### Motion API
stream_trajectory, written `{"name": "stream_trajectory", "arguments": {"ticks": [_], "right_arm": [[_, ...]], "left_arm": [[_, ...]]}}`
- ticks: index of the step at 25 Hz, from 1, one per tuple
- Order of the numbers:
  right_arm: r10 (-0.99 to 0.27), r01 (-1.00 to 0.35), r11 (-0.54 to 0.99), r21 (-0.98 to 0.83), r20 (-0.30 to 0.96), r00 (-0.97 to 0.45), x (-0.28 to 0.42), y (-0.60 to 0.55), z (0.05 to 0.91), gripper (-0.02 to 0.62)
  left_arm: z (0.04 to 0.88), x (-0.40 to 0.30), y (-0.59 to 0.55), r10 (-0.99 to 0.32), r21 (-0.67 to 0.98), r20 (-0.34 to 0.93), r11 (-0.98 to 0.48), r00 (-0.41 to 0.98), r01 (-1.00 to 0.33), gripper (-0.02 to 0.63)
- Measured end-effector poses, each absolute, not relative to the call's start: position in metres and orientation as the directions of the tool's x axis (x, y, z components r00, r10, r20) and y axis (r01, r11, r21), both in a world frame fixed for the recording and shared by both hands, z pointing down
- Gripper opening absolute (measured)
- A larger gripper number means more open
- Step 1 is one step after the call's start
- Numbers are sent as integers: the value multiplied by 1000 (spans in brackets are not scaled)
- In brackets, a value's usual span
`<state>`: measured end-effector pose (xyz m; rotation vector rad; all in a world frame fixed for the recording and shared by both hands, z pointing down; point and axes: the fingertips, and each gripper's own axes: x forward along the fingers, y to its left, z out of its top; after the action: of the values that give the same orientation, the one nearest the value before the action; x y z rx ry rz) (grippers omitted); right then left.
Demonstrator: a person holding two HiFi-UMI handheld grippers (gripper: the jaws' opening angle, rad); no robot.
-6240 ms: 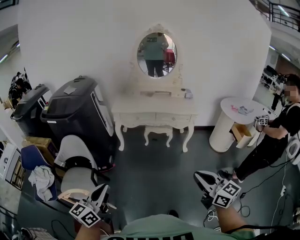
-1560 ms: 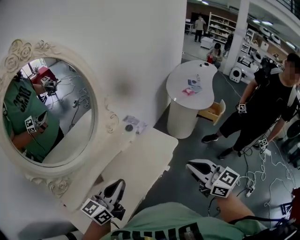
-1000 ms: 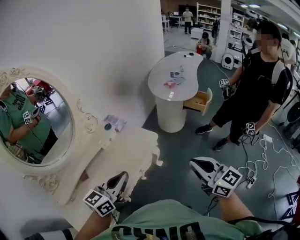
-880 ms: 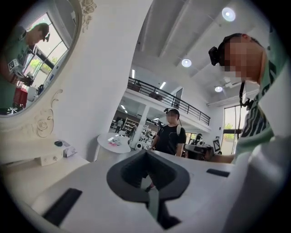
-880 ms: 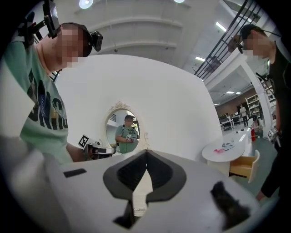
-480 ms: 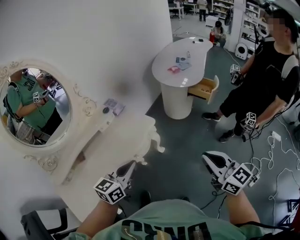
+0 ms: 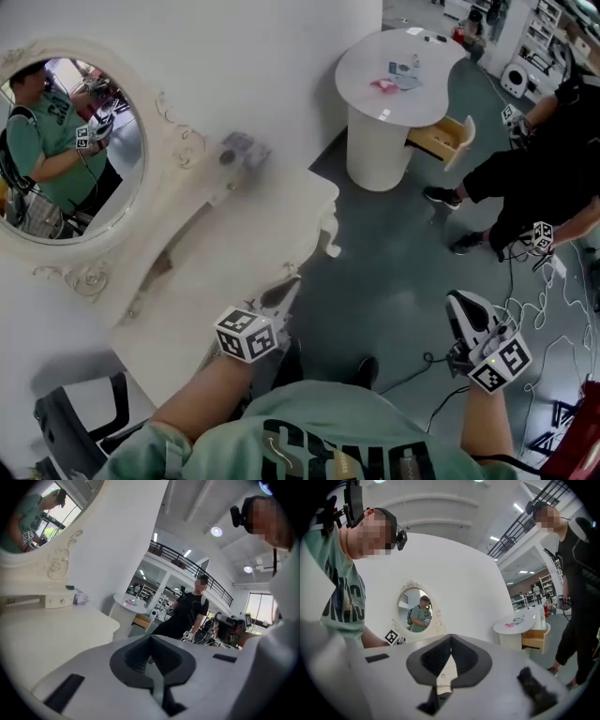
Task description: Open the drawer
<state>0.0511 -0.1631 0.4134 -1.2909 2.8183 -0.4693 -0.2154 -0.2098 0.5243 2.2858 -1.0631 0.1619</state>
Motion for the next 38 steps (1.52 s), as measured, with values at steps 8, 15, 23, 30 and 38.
{"name": "stream_trajectory", "arguments": {"ticks": [8,15,23,30,38], "right_arm": [[-720,-720,637,-276,120,-684,31,-182,432,12],[-707,-710,636,-303,140,-693,26,-185,465,12],[-688,-702,625,-340,185,-702,24,-177,503,12],[-682,-703,610,-364,211,-701,30,-175,522,12],[-671,-696,601,-393,225,-707,28,-172,539,12]], "left_arm": [[612,-236,-217,-670,512,454,-343,587,-787,-3],[703,-252,-226,-666,453,575,-225,476,-862,-3],[773,-269,-250,-661,335,664,-157,351,-929,96],[809,-280,-270,-653,220,725,-77,216,-972,160],[828,-288,-289,-647,208,750,34,137,-977,167]]}}
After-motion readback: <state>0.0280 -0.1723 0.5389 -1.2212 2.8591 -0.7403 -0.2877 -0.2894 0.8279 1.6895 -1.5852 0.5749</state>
